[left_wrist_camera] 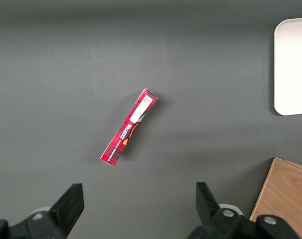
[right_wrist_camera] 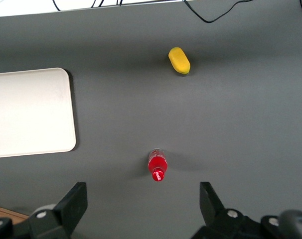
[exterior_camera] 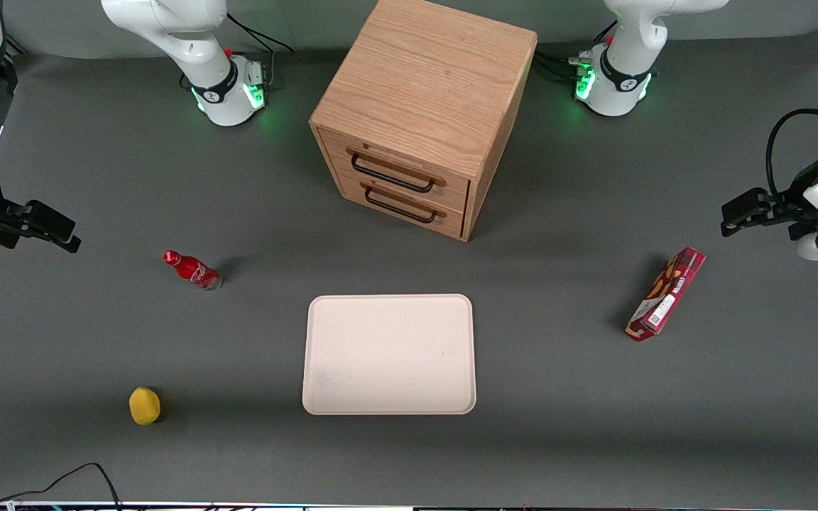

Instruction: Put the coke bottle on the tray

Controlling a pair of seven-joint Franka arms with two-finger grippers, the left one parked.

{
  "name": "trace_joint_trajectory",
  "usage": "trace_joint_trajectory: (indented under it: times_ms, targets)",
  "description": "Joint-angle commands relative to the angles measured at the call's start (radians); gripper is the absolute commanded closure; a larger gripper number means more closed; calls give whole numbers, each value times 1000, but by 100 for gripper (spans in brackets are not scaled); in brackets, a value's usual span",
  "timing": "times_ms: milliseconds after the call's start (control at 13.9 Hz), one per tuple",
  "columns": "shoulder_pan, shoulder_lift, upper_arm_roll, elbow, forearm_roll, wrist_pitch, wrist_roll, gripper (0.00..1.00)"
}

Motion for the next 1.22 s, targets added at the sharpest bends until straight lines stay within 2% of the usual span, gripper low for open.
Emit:
trace_joint_trajectory:
  times_ms: [0,1151]
  targets:
    - [1,7,0,19,0,-19,-21,0]
    - [-3,21,-3,19,-2,-18,-35,0]
